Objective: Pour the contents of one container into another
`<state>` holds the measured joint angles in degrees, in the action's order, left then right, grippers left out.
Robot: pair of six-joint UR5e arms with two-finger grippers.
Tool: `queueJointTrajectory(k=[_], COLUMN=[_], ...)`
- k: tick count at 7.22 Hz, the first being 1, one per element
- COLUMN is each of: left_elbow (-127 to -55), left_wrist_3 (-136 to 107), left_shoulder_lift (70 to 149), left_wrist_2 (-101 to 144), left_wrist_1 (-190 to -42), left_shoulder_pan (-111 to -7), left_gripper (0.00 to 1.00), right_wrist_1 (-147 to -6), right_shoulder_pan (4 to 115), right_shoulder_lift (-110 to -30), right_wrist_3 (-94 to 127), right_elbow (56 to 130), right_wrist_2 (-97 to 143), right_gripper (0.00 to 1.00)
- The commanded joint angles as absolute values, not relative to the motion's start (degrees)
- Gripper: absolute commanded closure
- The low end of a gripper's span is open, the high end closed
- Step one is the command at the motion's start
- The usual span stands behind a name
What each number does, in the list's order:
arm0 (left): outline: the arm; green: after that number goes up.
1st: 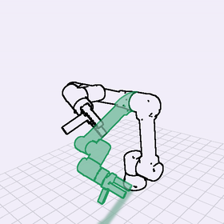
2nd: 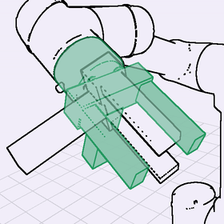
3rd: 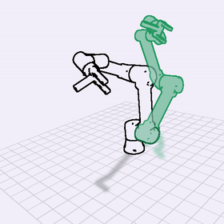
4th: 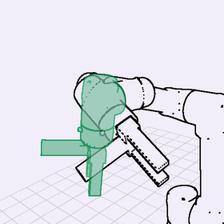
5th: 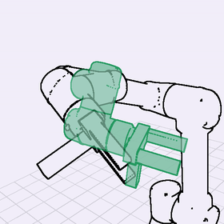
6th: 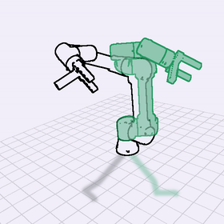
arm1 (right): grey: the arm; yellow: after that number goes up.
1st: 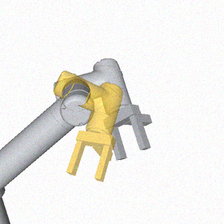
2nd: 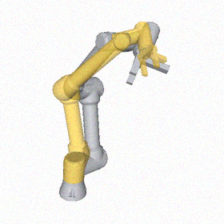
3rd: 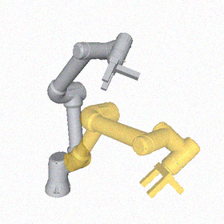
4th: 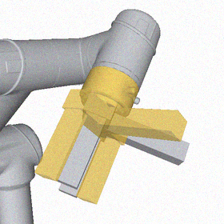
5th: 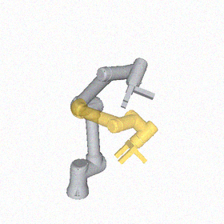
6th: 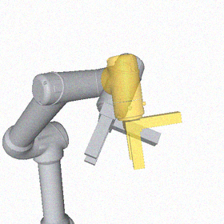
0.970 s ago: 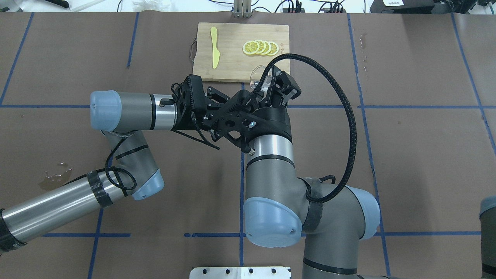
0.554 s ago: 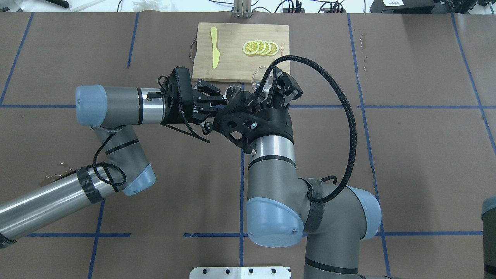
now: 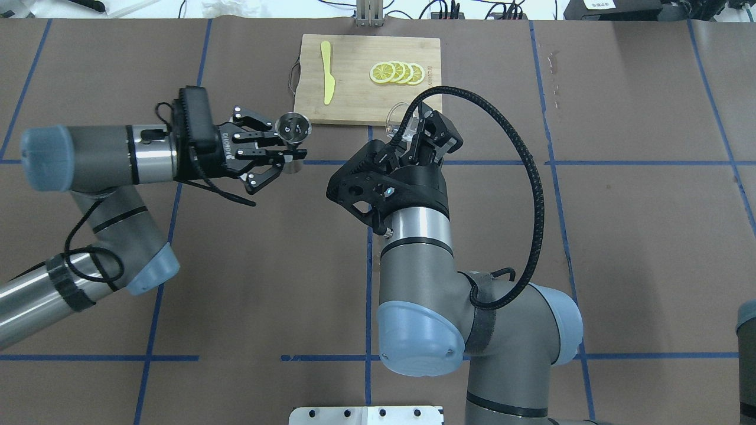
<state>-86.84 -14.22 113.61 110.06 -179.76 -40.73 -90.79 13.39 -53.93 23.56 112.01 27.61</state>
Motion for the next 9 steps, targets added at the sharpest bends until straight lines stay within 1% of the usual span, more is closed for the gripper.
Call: queueJointTrajectory(k=[1, 2, 3, 4, 5, 6, 7, 9], left_elbow=[-91.82, -94.28, -94.31, -94.74, -95.36, -95.1, -95.18, -95.1], left_wrist_3=[-14.85, -15.2, -20.95, -23.09, -27.73, -31.69, -31.9, -33.39], left_shoulder_lift=[103.58, 98.14, 92.26, 87.41, 83.88, 82.37, 80.7, 80.07], left_wrist_2=[109.17, 107.59, 104.97, 101.55, 94.29, 86.13, 83.17, 73.51], left_wrist_1=[-183.69, -185.95, -194.59, -199.98, -202.3, -204.67, -205.48, -205.23], left_shoulder_pan=[-42.18, -42.71, -42.71, -42.71, -42.63, -42.28, -42.19, -40.88], left_gripper=[1.0, 1.0, 1.0, 1.0, 1.0, 1.0, 1.0, 1.0], right_wrist_1=[-90.79, -90.79, -90.79, -90.7, -90.79, -90.79, -90.79, -90.79], right_shoulder_pan=[13.45, 13.45, 13.45, 13.53, 13.54, 13.54, 13.54, 13.54], right_shoulder_lift=[-53.96, -54.05, -54.14, -54.14, -54.49, -54.67, -54.67, -54.67], right_wrist_3=[23.55, 23.55, 23.55, 23.55, 23.55, 23.47, 23.38, 23.38], right_elbow=[111.97, 111.97, 111.97, 112.06, 112.67, 113.11, 113.2, 113.2], right_wrist_2=[27.6, 27.68, 27.6, 27.6, 27.6, 27.68, 27.69, 27.68], right_gripper=[1.0, 1.0, 1.0, 1.0, 1.0, 1.0, 1.0, 1.0])
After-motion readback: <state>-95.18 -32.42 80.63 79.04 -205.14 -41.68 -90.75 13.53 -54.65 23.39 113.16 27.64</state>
